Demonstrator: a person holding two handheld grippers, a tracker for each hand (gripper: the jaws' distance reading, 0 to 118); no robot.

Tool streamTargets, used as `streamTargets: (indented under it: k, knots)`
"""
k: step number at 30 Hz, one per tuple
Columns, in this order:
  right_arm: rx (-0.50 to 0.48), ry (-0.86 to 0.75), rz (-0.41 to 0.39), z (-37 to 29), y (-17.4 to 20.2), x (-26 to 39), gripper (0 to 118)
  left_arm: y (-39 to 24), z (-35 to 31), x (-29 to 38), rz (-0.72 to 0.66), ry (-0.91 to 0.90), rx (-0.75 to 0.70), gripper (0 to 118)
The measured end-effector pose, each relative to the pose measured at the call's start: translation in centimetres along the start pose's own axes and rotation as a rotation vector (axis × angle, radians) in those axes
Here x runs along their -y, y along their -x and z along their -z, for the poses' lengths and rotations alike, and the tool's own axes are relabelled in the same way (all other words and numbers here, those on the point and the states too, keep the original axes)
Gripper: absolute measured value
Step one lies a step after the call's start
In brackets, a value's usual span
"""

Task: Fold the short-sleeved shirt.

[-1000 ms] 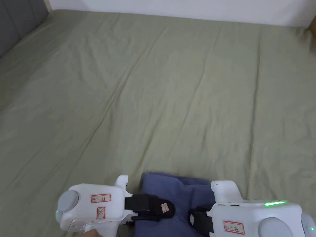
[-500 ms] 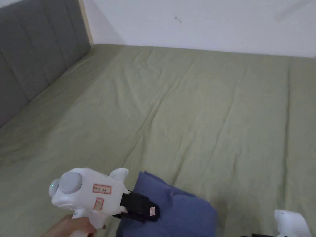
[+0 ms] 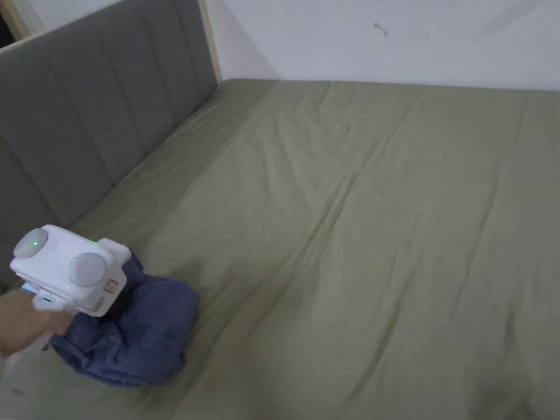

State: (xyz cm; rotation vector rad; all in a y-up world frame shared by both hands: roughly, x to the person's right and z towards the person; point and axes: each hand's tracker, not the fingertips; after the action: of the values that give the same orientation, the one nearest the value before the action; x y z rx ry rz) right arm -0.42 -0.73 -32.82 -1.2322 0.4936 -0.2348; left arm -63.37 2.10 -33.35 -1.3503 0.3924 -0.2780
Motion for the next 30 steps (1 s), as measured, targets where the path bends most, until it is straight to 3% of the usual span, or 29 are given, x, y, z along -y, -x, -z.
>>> streamTargets:
  k: [1, 2, 3, 4, 5, 11, 13, 14, 17, 23, 27, 30]
  knots:
    - [-0.001, 0.004, 0.003, 0.3, 0.1, -0.3, 0, 0.6, 0.3, -0.2, 0.006, 0.01, -0.084, 42]
    - [-0.005, 0.005, 0.003, 0.6, 0.1, -0.5, 0, 1.1, 0.7, -0.1, 0.004, 0.008, -0.137, 62]
    - [-0.007, 0.008, 0.002, 0.9, 0.2, -0.8, 0, 1.5, 1.0, -0.1, 0.004, 0.012, -0.146, 90]
    - [-0.009, 0.01, 0.0, 1.1, 0.3, -1.0, 0, 2.1, 1.0, 0.1, -0.022, 0.002, -0.126, 106]
    - [-0.011, 0.011, -0.003, 1.3, 0.4, -1.2, 0, 2.6, 0.9, 0.3, -0.073, -0.01, -0.114, 111]
    - [-0.014, 0.007, -0.02, 1.2, 0.6, -1.3, 0, 3.9, -1.7, 1.1, -0.314, -0.058, 0.016, 109]
    - [-0.016, 0.0, -0.025, 0.8, 0.6, -1.0, 0, 3.6, -2.8, 1.5, -0.35, -0.094, 0.091, 103]
    - [-0.018, -0.001, -0.022, 0.6, 0.4, -0.9, 0, 3.0, -3.7, 1.7, -0.379, -0.121, 0.139, 92]
    - [-0.028, -0.012, -0.001, 0.0, -0.1, -0.2, 0, 0.7, -6.2, 2.4, -0.431, -0.187, 0.338, 4]
    - [-0.036, -0.048, 0.017, -2.4, -1.3, 1.4, 0, -7.3, -11.8, 3.9, -0.354, -0.28, 0.489, 0]
    - [-0.025, -0.11, 0.02, -4.7, -1.9, 2.3, 0, -11.9, -17.2, 4.9, -0.317, -0.376, 0.45, 0]
    - [0.015, -0.188, -0.021, -7.2, -1.8, 2.4, 0, -14.6, -21.0, 5.5, -0.287, -0.458, 0.427, 0]
